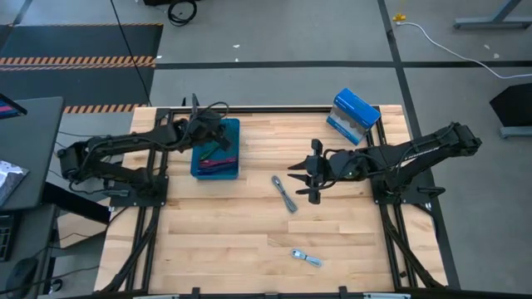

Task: Pick and place USB-C Cables
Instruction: Put the black blue charger cable into the blue bin

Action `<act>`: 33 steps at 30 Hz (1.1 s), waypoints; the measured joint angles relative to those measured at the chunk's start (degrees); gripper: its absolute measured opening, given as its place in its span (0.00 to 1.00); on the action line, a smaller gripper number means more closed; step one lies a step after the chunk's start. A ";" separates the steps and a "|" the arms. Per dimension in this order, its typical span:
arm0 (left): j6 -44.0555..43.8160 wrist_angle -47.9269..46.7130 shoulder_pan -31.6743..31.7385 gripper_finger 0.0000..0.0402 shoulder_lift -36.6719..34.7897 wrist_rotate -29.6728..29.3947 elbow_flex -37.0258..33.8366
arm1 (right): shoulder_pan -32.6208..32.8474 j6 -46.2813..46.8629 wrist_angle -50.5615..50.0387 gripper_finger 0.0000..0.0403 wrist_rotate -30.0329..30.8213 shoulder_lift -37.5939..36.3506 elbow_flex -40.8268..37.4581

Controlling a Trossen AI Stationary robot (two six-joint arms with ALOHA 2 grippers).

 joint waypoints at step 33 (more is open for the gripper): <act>-3.16 -12.57 3.15 0.45 4.35 8.13 0.04 | 0.04 -2.45 -0.58 0.23 -0.01 -0.96 0.00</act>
